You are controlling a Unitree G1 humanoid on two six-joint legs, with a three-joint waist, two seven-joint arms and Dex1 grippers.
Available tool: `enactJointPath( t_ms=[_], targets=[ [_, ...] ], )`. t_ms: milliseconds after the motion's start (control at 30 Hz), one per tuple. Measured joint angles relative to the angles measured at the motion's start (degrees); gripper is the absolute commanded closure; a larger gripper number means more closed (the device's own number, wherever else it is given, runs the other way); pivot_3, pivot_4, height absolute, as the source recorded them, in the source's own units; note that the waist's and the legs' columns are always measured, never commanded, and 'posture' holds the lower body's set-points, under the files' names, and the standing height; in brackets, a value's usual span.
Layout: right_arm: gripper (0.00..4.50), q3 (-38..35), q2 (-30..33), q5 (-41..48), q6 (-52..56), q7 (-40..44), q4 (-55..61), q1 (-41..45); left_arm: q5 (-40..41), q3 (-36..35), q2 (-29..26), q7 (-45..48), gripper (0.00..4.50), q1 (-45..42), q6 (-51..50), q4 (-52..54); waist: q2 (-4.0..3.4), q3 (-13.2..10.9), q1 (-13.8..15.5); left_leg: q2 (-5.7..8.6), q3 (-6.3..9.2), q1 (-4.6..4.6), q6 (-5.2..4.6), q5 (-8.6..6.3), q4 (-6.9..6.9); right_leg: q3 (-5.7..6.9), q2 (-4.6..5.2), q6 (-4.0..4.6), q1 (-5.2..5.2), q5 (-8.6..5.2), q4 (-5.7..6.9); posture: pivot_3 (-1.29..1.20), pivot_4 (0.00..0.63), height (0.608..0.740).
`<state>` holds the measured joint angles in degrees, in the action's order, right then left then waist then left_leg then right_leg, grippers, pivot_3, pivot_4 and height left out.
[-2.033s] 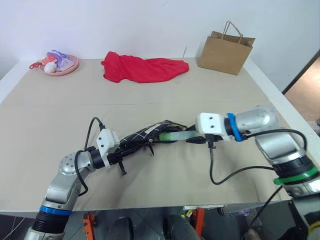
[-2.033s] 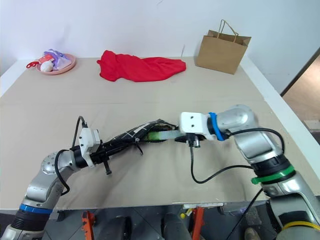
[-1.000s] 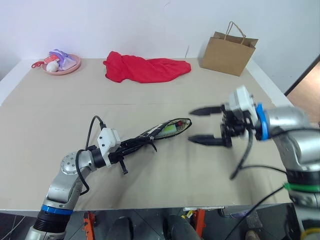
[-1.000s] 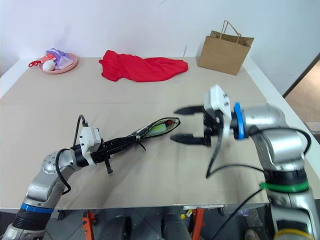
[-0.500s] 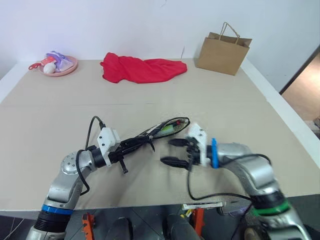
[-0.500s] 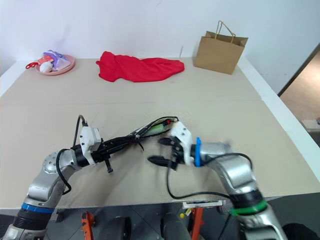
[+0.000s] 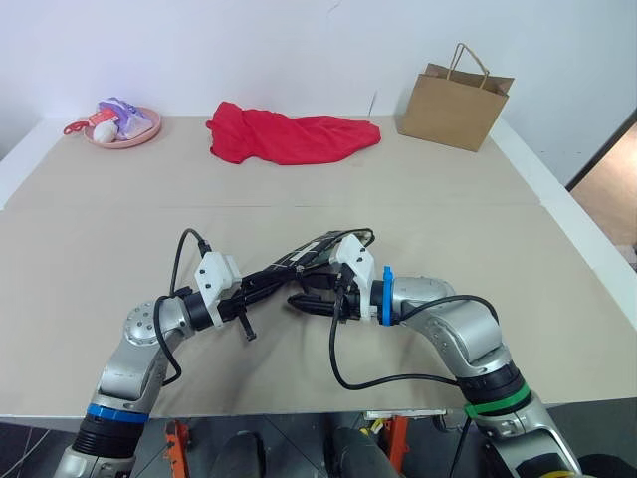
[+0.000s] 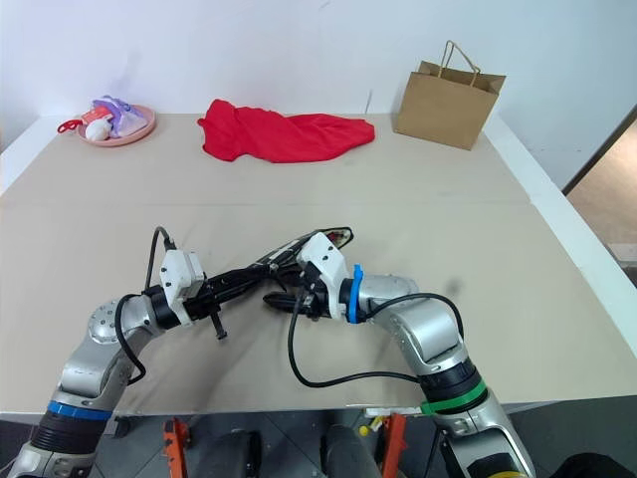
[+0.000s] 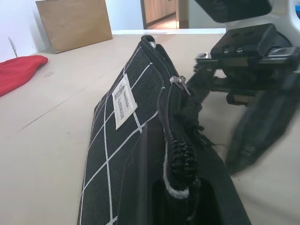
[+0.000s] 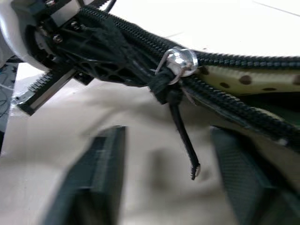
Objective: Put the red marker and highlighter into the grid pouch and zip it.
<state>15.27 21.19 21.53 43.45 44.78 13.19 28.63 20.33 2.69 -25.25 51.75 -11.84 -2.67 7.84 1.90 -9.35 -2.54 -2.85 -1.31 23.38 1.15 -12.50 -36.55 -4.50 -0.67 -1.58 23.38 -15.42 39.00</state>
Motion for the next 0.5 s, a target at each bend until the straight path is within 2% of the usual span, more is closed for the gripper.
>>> enactJointPath(
  t_ms=[33,67,100,300,500],
  targets=[
    [3.53,-0.04,-0.02,-0.04,-0.19,-0.15,0.0,0.09,-0.04,0.01,0.03,0.02,4.5,0.0,0.1,-0.16,0.0,0.0,-0.01,-0.03,0.01,0.0,0.0,0.01,-0.01,0.01,-0.03,-0.01,0.0,-0.01,0.0,0.0,0.15,0.74],
    [4.24,-0.12,-0.02,-0.07,-0.32,-0.26,-0.01,0.44,-0.08,0.01,0.09,0.03,4.5,-0.06,0.25,-0.46,0.0,0.0,-0.01,-0.04,0.02,-0.02,0.0,0.02,-0.01,0.02,-0.04,-0.04,0.0,-0.02,0.01,0.0,0.15,0.74],
    [4.45,-0.14,-0.02,-0.07,-0.33,-0.27,-0.01,0.51,-0.08,0.01,0.09,0.03,4.5,-0.08,0.27,-0.5,0.0,0.0,-0.01,-0.05,0.02,-0.02,0.0,0.02,-0.01,0.03,-0.05,-0.05,0.0,-0.02,0.01,0.0,0.15,0.74],
    [4.45,-0.25,0.62,-0.07,-0.94,-0.18,-0.01,0.67,-0.13,0.01,0.15,0.1,4.5,-0.16,0.77,-0.75,0.0,0.0,-0.01,-0.04,0.03,0.0,0.0,0.02,-0.01,0.03,-0.03,-0.04,-0.01,-0.02,0.01,0.0,0.15,0.74],
    [4.45,-0.7,4.03,-0.05,-2.14,1.04,-0.03,0.73,-0.22,0.03,0.15,0.21,4.5,-0.15,1.58,-1.33,0.0,0.0,-0.01,-0.03,0.02,0.0,0.0,0.02,0.0,0.03,-0.02,-0.03,-0.01,-0.02,0.0,0.0,0.15,0.74]
  ],
)
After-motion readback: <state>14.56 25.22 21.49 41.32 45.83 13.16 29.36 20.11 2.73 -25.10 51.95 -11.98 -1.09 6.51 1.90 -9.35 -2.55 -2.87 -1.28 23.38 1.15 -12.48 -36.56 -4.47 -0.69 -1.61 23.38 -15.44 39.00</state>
